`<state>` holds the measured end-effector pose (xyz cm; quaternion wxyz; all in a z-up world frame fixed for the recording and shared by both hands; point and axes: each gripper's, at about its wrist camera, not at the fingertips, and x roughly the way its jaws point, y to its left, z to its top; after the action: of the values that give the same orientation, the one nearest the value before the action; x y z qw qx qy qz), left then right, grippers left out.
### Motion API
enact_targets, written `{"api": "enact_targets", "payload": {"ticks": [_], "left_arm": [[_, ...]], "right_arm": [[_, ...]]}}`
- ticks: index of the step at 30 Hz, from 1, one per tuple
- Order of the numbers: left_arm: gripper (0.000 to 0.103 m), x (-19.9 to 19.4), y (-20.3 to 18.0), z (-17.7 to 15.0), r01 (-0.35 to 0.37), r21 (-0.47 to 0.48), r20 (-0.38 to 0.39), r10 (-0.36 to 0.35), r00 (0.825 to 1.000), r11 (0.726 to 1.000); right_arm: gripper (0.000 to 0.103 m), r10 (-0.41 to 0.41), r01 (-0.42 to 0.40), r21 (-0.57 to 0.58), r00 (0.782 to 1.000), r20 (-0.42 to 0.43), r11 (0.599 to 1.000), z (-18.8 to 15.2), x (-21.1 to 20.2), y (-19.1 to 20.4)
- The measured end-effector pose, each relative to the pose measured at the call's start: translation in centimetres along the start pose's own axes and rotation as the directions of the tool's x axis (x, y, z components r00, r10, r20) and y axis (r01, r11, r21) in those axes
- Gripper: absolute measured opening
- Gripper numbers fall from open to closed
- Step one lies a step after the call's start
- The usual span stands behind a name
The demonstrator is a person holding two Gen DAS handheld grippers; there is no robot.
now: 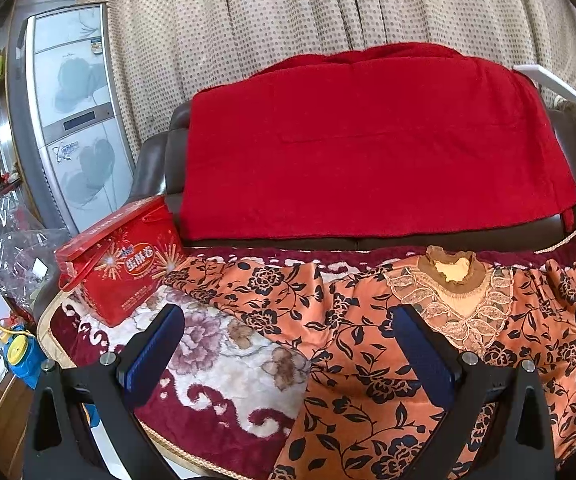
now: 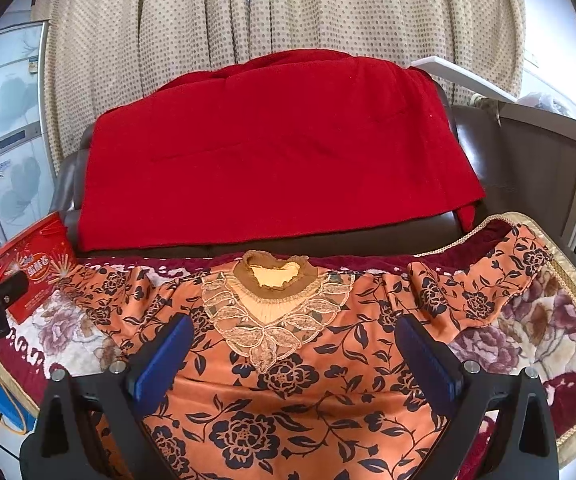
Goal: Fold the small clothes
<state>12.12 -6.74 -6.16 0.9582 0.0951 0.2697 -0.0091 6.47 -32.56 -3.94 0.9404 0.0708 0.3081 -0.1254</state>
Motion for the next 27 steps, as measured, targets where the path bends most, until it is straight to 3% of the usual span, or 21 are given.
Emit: {"api": "enact_targets", "payload": {"ticks": [5, 9, 13, 17, 20, 21, 23, 27], "left_arm": [[0.103, 3.2, -2.2, -0.3, 0.002, 0.030, -0.040, -0.001, 0.999, 1.000], [0.103, 7.8, -5.2, -1.2, 0.014, 0.067, -0.102, -0.007, 0.995, 0.998], [0.103, 13.5, -8.5, -2.9, 0.057, 0.094, -0.190, -0.038, 0.981, 0.994], [0.103, 18.3, -11.1, -4.7, 0.090, 0.103, -0.275, -0.059, 0.960, 0.991], [0.103, 20.9, -12.5, -6.2, 0.110, 0.122, -0.313, -0.066, 0.947, 0.986], [0.103, 21.2, -12.8, -6.5, 0.095, 0.134, -0.299, -0.051, 0.953, 0.986], [0.103, 21.2, -13.0, -6.8, 0.076, 0.135, -0.266, -0.038, 0.963, 0.988], [0.103, 20.8, -13.3, -7.8, 0.063, 0.106, -0.224, -0.037, 0.974, 0.992]], "right_arm": [[0.102, -0.023, 0.024, 0.033, 0.999, -0.029, 0.999, -0.1, 2.3, -2.1], [0.102, -0.053, 0.060, 0.098, 0.996, -0.068, 0.993, -0.4, 5.1, -6.0], [0.102, -0.097, 0.120, 0.191, 0.988, -0.124, 0.974, -1.1, 8.1, -12.5], [0.102, -0.163, 0.217, 0.294, 0.967, -0.196, 0.931, -1.7, 11.6, -21.5], [0.102, -0.141, 0.230, 0.411, 0.962, -0.236, 0.882, -2.1, 14.1, -28.5], [0.102, -0.121, 0.219, 0.459, 0.965, -0.234, 0.861, -2.2, 14.7, -30.5], [0.102, -0.066, 0.171, 0.590, 0.978, -0.196, 0.789, -2.7, 15.8, -34.7], [0.101, -0.030, 0.112, 0.765, 0.992, -0.121, 0.635, -4.2, 17.7, -40.1]]}}
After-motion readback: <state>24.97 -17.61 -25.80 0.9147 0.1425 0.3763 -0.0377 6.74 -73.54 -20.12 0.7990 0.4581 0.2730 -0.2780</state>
